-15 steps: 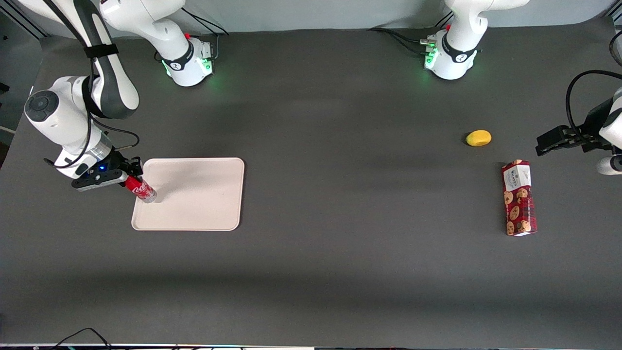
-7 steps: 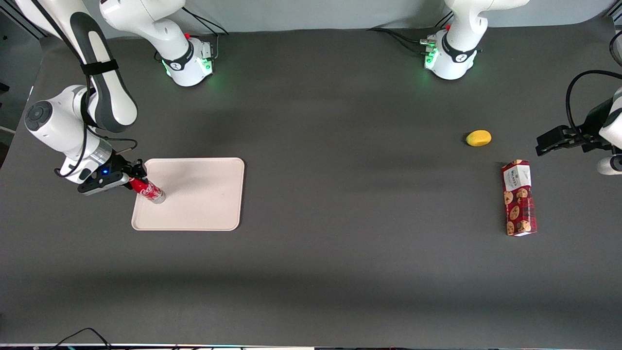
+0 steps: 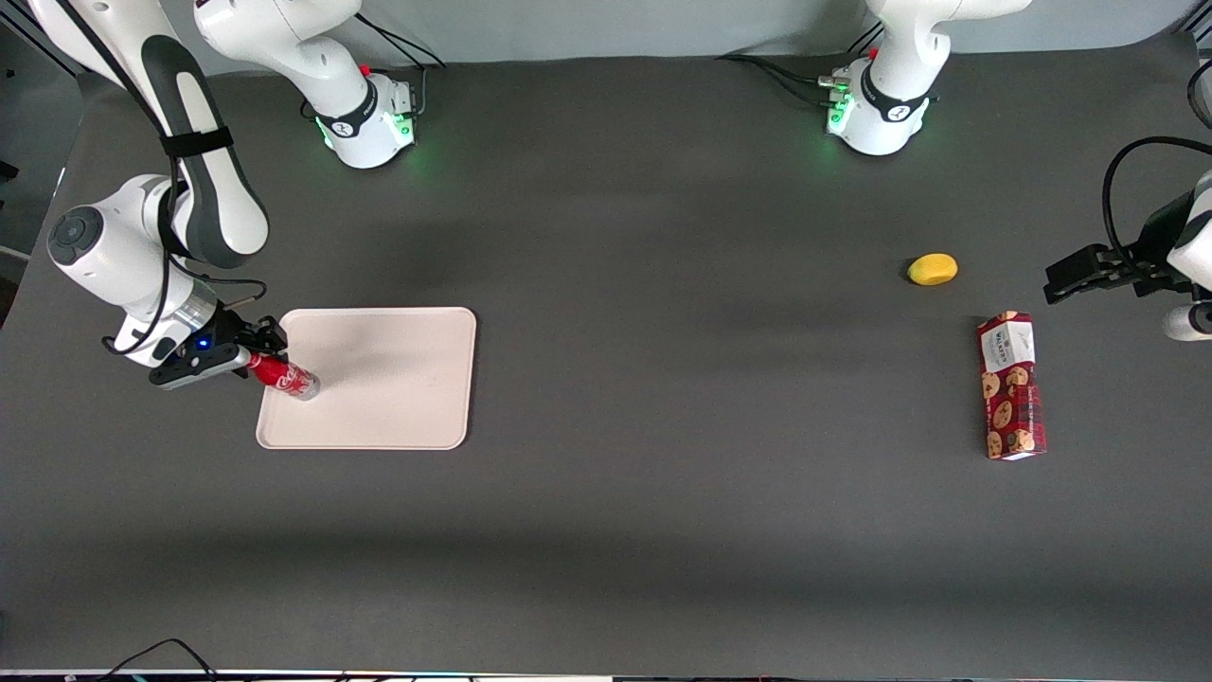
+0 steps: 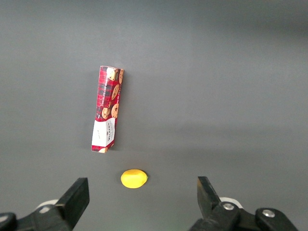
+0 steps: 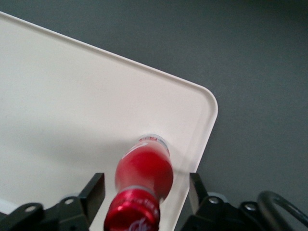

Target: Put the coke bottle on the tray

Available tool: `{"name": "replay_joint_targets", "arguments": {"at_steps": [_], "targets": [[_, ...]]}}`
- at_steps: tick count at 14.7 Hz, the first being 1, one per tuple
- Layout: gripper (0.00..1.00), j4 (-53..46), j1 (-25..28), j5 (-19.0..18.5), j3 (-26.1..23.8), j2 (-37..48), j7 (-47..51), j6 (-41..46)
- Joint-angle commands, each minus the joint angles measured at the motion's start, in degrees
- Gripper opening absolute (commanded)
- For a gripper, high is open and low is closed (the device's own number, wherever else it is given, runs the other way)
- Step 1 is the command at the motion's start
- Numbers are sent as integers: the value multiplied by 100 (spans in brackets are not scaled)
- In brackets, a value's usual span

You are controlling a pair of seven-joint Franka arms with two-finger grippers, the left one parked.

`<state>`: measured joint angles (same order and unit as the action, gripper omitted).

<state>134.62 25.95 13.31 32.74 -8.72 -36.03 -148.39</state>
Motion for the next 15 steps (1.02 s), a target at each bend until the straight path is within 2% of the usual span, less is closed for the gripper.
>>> {"name": "replay_joint_targets", "arguments": {"at_steps": [1,5,8,9,11,13,15], "targets": [[100,-155,6,180,31,-121,-203,38],[100,-418,50,171,31,-95,-177,186],[100,-1452,59,75,31,-121,33,1666],[100,-1830,68,-99,31,-121,478,2255],[100,-2472,76,-722,-144,-51,1969,3215],[100,-3096,-107,-1119,-766,194,2905,4234],[100,-3633,-344,-1278,-1276,527,3338,5052]]}}
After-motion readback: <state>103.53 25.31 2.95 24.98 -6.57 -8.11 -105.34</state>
